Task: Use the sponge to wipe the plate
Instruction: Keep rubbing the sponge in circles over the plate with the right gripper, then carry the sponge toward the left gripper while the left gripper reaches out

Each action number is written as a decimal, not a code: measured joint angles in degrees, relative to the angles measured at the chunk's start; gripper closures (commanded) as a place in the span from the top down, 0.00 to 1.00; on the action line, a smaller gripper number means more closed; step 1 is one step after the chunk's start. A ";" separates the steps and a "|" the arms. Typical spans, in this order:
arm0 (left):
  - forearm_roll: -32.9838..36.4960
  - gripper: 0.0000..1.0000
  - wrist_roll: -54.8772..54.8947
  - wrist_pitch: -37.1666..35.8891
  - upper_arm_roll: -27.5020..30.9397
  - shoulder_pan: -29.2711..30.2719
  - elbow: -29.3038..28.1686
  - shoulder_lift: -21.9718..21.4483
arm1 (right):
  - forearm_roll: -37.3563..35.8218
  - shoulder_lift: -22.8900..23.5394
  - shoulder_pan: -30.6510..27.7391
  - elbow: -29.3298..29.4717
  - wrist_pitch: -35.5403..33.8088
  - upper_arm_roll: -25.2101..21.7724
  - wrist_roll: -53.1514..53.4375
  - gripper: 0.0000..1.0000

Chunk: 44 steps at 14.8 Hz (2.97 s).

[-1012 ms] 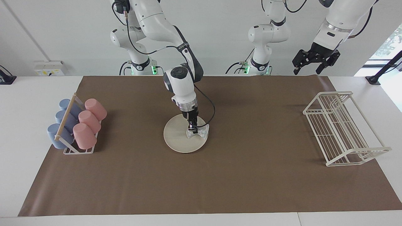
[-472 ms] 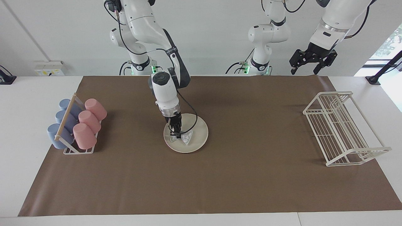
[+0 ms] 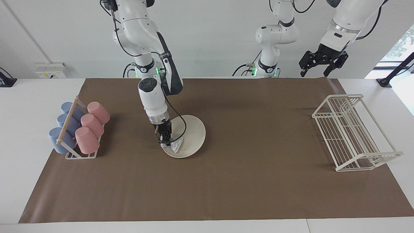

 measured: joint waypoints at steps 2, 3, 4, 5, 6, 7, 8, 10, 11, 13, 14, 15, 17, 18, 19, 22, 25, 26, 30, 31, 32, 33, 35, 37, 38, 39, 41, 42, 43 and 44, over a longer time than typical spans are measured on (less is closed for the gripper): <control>0.00 1.00 0.00 0.00 -0.02 0.00 0.00 0.00 | 0.00 -0.12 1.07 0.13 0.01 -0.05 0.84 0.00; 0.00 1.00 0.00 0.00 -0.02 0.00 0.00 0.00 | 0.00 -0.09 2.03 0.28 0.01 -0.03 2.05 0.00; 0.00 1.00 0.00 0.00 -0.02 0.00 0.00 0.00 | 0.00 -0.03 3.27 0.45 0.02 -0.02 3.67 0.00; 0.00 1.00 0.00 0.00 -0.02 0.00 0.00 0.00 | 0.00 0.09 4.54 0.68 0.03 0.01 5.17 0.00; 0.00 1.00 0.00 -0.01 -0.03 0.00 -0.02 0.00 | 0.00 0.21 5.74 0.90 0.12 0.04 6.47 0.00; 0.00 1.00 0.00 -0.01 -0.04 -0.01 -0.03 0.00 | 0.00 0.34 6.83 1.07 0.37 0.08 7.54 0.00; 0.00 1.00 0.00 -0.01 -0.05 -0.01 -0.03 -0.01 | 0.00 0.50 7.76 1.17 0.97 0.12 8.51 0.00; 0.00 1.00 0.00 -0.02 -0.05 -0.01 -0.03 -0.01 | 0.00 1.01 9.35 1.31 2.86 0.20 10.55 0.00; 0.00 1.00 0.00 -0.02 -0.05 -0.01 -0.04 -0.01 | 0.00 1.25 10.16 1.59 3.17 0.23 11.42 0.00; 0.00 1.00 0.00 -0.02 -0.05 -0.01 -0.06 -0.01 | 0.00 1.62 11.25 2.33 3.22 0.28 12.59 0.00; 0.00 1.00 0.00 -0.03 -0.05 -0.01 -0.07 -0.04 | 0.00 1.74 11.44 2.57 3.23 0.28 12.68 0.00; 0.00 1.00 0.00 -0.04 -0.05 -0.01 -0.07 -0.06 | 0.00 1.83 11.44 2.64 3.23 0.26 12.68 0.00; 0.00 1.00 0.00 -0.05 -0.05 -0.01 -0.08 -0.08 | 0.00 2.04 11.26 2.56 3.23 0.08 12.68 0.00; 0.00 1.00 0.00 -0.05 -0.05 -0.01 -0.08 -0.09 | 0.00 2.08 10.95 2.43 3.23 0.01 12.64 0.00; 0.00 1.00 0.00 -0.06 -0.05 -0.01 -0.09 -0.10 | 0.00 2.03 10.43 2.33 3.24 0.00 12.36 0.00; 0.00 1.00 0.00 -0.06 -0.01 -0.01 -0.09 -0.10 | 0.00 1.40 8.15 1.48 3.24 -0.03 9.33 0.00; 0.00 1.00 -0.02 -0.07 0.04 -0.01 -0.09 -0.11 | 0.00 0.69 6.13 0.62 2.71 -0.04 7.54 0.00; 0.00 1.00 -0.02 -0.07 0.07 0.00 -0.09 -0.11 | 0.00 0.54 5.64 0.48 2.35 -0.06 6.98 0.00; 0.00 1.00 -0.04 -0.09 0.18 0.03 -0.10 -0.12 | 0.00 -0.03 3.87 0.02 1.07 -0.10 4.60 0.00; 0.00 1.00 -0.05 -0.09 0.23 0.04 -0.10 -0.12 | 0.00 -0.04 3.88 0.01 1.07 -0.10 4.59 0.00; 0.00 1.00 -0.05 -0.09 0.29 0.06 -0.10 -0.13 | 0.00 -0.06 3.89 0.07 0.71 -0.11 4.59 0.00; 0.00 1.00 -0.05 -0.10 0.34 0.07 -0.10 -0.13 | 0.00 -0.20 3.89 0.36 -0.73 -0.13 4.59 0.00; 0.00 1.00 -0.05 -0.11 0.44 0.08 -0.10 -0.13 | 0.00 -0.42 3.92 1.78 -6.14 -0.13 4.59 0.00; 0.00 1.00 -0.05 -0.12 0.46 0.09 -0.11 -0.13 | 0.00 -0.76 4.01 3.92 -11.86 -0.10 4.63 0.00; 0.00 1.00 -0.05 -0.12 0.49 0.09 -0.14 -0.13 | 0.00 -1.69 4.04 5.00 -14.00 -0.02 4.88 0.00; 0.00 1.00 -0.05 -0.12 0.55 0.11 -0.20 -0.13 | 0.00 -3.42 4.09 5.96 -16.34 0.13 5.64 0.00; -2.20 1.00 -0.11 -0.12 0.81 0.75 -0.44 -0.14 | 0.00 -7.63 4.78 8.31 -23.06 0.30 7.05 0.00; -5.02 1.00 -0.11 -0.02 0.97 1.94 -0.69 -0.14 | 0.00 -9.32 5.25 9.81 -26.53 0.40 7.74 0.00; -7.87 1.00 -0.05 0.24 1.17 3.33 -1.06 -0.14 | 0.00 -10.42 5.70 11.45 -29.12 0.43 8.83 0.00; -10.56 1.00 0.09 0.92 1.37 4.56 -1.69 -0.15 | 0.00 -10.93 6.24 13.28 -30.90 0.46 10.12 0.00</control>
